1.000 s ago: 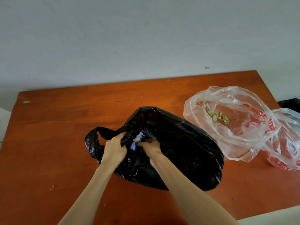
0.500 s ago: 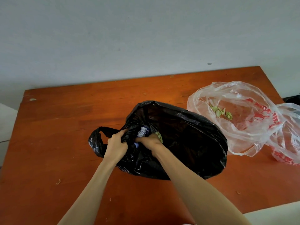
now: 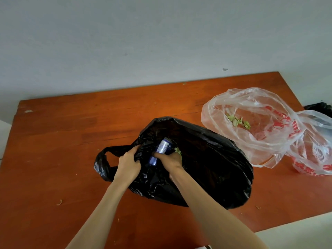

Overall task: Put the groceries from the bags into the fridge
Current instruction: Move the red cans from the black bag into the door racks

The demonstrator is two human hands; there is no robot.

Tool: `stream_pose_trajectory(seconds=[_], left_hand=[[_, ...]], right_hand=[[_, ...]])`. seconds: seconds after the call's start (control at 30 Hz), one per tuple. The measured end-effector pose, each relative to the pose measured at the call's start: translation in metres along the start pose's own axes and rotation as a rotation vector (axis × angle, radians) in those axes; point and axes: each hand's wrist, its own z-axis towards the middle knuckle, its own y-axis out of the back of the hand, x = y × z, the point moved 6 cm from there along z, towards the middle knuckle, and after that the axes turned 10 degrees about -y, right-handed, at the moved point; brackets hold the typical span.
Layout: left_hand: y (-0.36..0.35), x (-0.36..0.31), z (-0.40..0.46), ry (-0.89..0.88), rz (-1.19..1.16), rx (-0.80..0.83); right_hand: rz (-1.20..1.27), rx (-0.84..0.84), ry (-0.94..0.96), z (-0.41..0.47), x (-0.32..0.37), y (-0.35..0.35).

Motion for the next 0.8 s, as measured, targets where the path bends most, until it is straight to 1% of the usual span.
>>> stream_pose_trajectory(seconds=[0.1,0.2,0.27,0.4,0.5,0.6,0.7,0.8], left_hand=[[0.001,-0.002,-0.001,-0.037,0.039,-0.067],[-0.004,-0.005,0.0,-0.088,0.103,-0.112],[-0.007,-0.009,0.001,-0.101,0.107,-0.106],[-0.012,-0.02,0.009,-0.078,0.085,0.007],[-0.011,-0.029,0.015,-0.084,0.128,0.09],[-0.009,-0.042,0.009,-0.13,0.188,0.171],[-0.008,-0.052,0.001,-0.172,0.266,0.217],[-0.005,-0.078,-0.01,-0.289,0.385,0.117]], right_hand=[[0.147,0.053,0.02,-0.004,0.0,0.014],[0.345,0.207,0.035,-0.01,0.004,0.026],[0.431,0.289,0.042,-0.015,0.009,0.035],[0.568,0.382,0.035,-0.022,0.014,0.048],[0.65,0.441,0.035,-0.026,0.012,0.057],[0.758,0.615,0.055,-0.039,0.013,0.063],[0.75,0.706,0.07,-0.052,0.011,0.072],[0.67,0.702,0.111,-0.064,0.0,0.091]])
